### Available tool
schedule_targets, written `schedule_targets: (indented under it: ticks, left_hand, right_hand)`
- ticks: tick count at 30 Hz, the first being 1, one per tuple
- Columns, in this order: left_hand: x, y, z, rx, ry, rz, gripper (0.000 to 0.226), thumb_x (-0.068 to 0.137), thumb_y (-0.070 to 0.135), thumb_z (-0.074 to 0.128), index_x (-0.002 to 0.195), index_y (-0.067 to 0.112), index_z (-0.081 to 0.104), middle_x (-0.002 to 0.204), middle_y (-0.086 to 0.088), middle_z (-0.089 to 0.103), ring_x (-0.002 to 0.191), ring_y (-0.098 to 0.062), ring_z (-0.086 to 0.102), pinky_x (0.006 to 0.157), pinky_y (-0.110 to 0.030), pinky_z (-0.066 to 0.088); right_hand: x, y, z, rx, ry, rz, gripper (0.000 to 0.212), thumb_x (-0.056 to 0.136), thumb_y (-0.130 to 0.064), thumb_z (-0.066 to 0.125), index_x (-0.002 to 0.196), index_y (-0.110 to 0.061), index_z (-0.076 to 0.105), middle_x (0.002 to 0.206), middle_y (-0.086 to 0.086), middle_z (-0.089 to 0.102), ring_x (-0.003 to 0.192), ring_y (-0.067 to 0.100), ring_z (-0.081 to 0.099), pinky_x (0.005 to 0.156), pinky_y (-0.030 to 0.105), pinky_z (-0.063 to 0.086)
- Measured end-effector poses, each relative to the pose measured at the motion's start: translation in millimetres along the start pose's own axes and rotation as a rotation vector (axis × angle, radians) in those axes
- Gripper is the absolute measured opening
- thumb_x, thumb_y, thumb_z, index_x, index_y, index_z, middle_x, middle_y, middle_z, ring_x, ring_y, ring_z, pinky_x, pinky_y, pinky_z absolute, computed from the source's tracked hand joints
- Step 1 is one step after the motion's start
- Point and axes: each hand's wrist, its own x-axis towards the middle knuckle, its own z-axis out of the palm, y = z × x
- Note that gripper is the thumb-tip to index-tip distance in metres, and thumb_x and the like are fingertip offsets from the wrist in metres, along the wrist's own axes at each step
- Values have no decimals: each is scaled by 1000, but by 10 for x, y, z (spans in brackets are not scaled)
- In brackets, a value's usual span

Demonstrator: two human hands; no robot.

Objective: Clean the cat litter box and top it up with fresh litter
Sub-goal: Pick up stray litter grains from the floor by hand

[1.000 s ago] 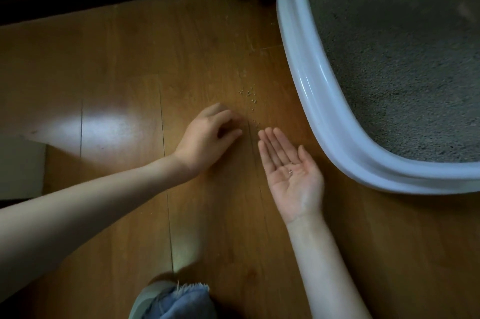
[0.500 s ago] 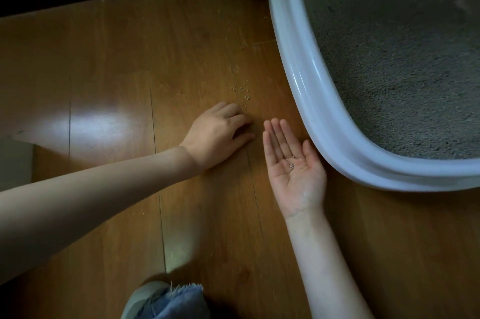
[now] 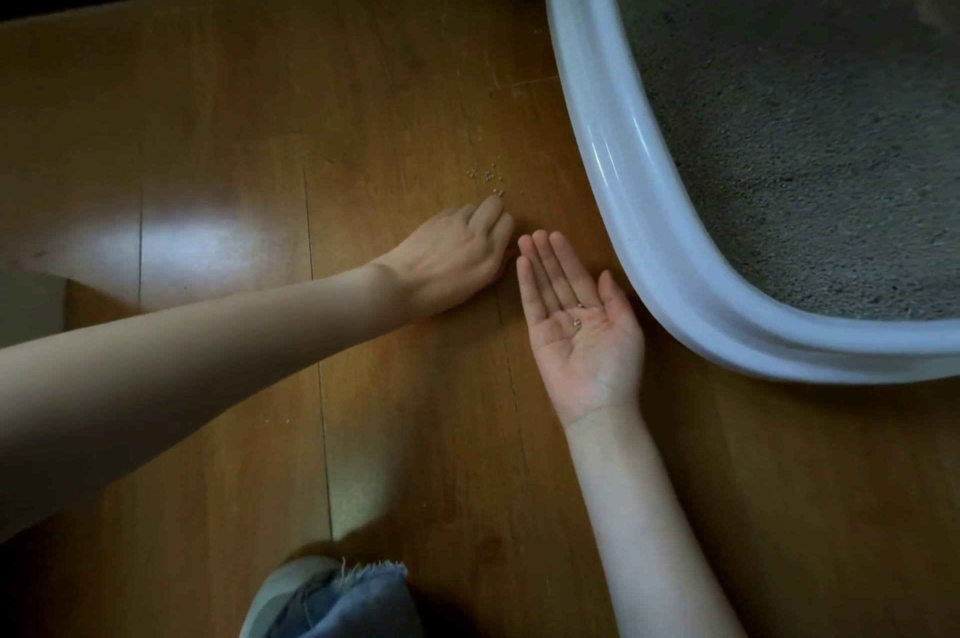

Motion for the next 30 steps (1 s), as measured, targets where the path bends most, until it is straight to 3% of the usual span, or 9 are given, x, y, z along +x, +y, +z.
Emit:
schedule_targets:
  ticks: [4,8,12,15,17,19,23,26,30]
  left_hand:
    - [-91,105,-176,-112,94,-24,23,100,15,40,91,-2,54,82,-15,51,59,-22,44,49,-31,38]
    - [-208,497,-348,-319,154,36,19,99,14,45,91,1,56,86,-6,48,73,-12,35,66,-20,26]
    - [-244,626,-251,-317,157,158,22,97,9,52,106,-2,69,98,-14,65,89,-25,61,78,-35,51]
    - [-235,541,-285,-282,225,219,21,94,7,61,110,-2,70,97,-14,66,89,-25,60,82,-35,52]
    - [-211,425,-348,-327,313,155,18,94,8,61,103,-4,71,91,-13,63,84,-21,56,78,-29,47]
    - [-199,222,-338,-396,375,-25,14,94,9,62,99,-1,70,90,-11,62,83,-17,55,75,-26,47]
    - [-281,-232,-150,-381,171,-309,35,91,25,67,120,6,65,107,-6,60,96,-14,55,81,-31,51]
    - [-281,-316,-68,-320,5,-288,62,83,46,67,130,7,58,114,-8,57,102,-22,53,84,-33,48]
    - [-139,-218,-51,-291,17,-232,64,80,47,71,129,8,59,114,-8,59,99,-23,51,81,-32,46]
  right_hand:
    - [9,-1,-14,-21,9,-15,53,102,-30,31,107,8,69,125,26,61,118,34,59,103,43,44]
    - [23,23,-26,-49,5,63,50,97,-31,35,109,3,70,126,21,62,119,28,59,101,40,45]
    - [23,110,-57,-48,-6,130,54,98,-30,26,126,2,59,137,19,53,137,28,39,115,39,25]
    - [26,94,-116,135,-22,149,62,103,-30,15,134,18,38,139,38,39,139,36,23,117,51,19]
    - [53,12,-73,35,134,51,55,102,-24,25,125,21,48,133,41,43,132,45,38,111,55,32]
    - [33,-60,-31,129,123,27,46,99,-20,35,110,12,66,127,28,58,118,39,58,102,46,45]
    - [-20,-132,-15,156,-10,-48,43,100,-23,41,109,11,67,128,24,59,120,37,57,100,44,48]
    - [-27,-114,-8,125,-16,-41,45,101,-22,38,107,11,68,127,25,60,119,37,58,99,44,49]
    - [-32,-90,4,121,-18,-31,47,101,-21,35,104,12,69,125,25,61,117,37,59,99,44,48]
